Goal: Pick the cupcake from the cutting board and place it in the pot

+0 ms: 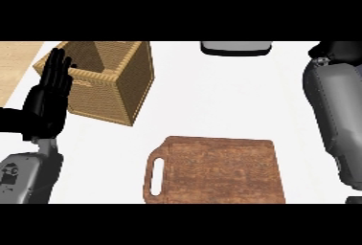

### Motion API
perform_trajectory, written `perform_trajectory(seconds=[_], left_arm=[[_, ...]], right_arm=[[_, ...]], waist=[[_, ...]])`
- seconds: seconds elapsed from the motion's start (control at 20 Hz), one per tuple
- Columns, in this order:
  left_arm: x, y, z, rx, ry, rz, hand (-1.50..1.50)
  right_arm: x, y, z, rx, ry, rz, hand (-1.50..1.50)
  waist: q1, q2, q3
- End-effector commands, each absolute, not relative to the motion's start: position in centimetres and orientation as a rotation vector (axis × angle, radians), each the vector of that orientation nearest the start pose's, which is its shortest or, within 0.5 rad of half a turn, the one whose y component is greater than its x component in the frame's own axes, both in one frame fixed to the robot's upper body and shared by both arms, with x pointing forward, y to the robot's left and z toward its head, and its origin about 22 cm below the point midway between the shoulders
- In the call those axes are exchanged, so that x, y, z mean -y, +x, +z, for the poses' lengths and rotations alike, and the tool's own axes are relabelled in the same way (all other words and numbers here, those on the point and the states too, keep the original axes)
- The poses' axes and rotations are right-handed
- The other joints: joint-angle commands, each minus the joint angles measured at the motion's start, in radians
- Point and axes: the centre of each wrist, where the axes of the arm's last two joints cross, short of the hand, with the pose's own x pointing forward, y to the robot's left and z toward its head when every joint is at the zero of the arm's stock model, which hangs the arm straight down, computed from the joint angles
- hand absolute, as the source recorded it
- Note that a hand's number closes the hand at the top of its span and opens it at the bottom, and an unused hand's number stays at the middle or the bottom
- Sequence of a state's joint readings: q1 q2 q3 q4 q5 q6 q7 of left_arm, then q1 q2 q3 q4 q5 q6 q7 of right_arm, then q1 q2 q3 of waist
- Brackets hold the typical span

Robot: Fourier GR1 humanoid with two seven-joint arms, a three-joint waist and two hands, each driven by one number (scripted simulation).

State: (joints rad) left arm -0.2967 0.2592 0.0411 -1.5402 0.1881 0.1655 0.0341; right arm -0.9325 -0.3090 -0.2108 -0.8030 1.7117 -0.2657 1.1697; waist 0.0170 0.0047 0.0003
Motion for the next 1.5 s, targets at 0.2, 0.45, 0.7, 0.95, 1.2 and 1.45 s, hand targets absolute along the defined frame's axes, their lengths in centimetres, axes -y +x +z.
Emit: perform_trajectory(seconds=[0.2, 0.45, 0.7, 0.95, 1.2, 1.45], left_arm=[[-26.9, 29.5, 8.2, 1.762, 0.092, 0.056, 0.0], [-25.7, 30.5, 7.2, 1.779, 0.105, 0.038, 0.0], [-25.6, 31.2, 8.8, 1.763, 0.1, 0.036, 0.0], [-27.0, 29.7, 8.0, 1.772, 0.1, 0.045, 0.0], [-26.1, 30.5, 8.2, 1.763, 0.084, 0.016, 0.0], [-26.3, 29.7, 7.3, 1.771, 0.07, 0.044, 0.0]], right_arm=[[29.6, 41.5, 11.7, 0.546, -1.904, -0.123, 1.5], [33.6, 40.2, 9.2, 0.519, -1.91, -0.119, 1.5], [33.6, 39.9, 6.2, 0.466, -1.812, -0.115, 1.5], [35.7, 39.2, 6.4, 0.506, -1.569, -0.306, -1.5], [37.0, 38.0, 4.1, 0.661, -1.481, -0.203, -1.5], [36.6, 39.1, 4.7, 0.836, -1.586, -0.266, -1.5]], waist=[[-0.016, -0.007, 0.0], [-0.012, 0.0, 0.0], [-0.006, 0.001, 0.001], [0.0, 0.001, 0.002], [-0.007, 0.001, 0.001], [0.008, 0.005, 0.001]])
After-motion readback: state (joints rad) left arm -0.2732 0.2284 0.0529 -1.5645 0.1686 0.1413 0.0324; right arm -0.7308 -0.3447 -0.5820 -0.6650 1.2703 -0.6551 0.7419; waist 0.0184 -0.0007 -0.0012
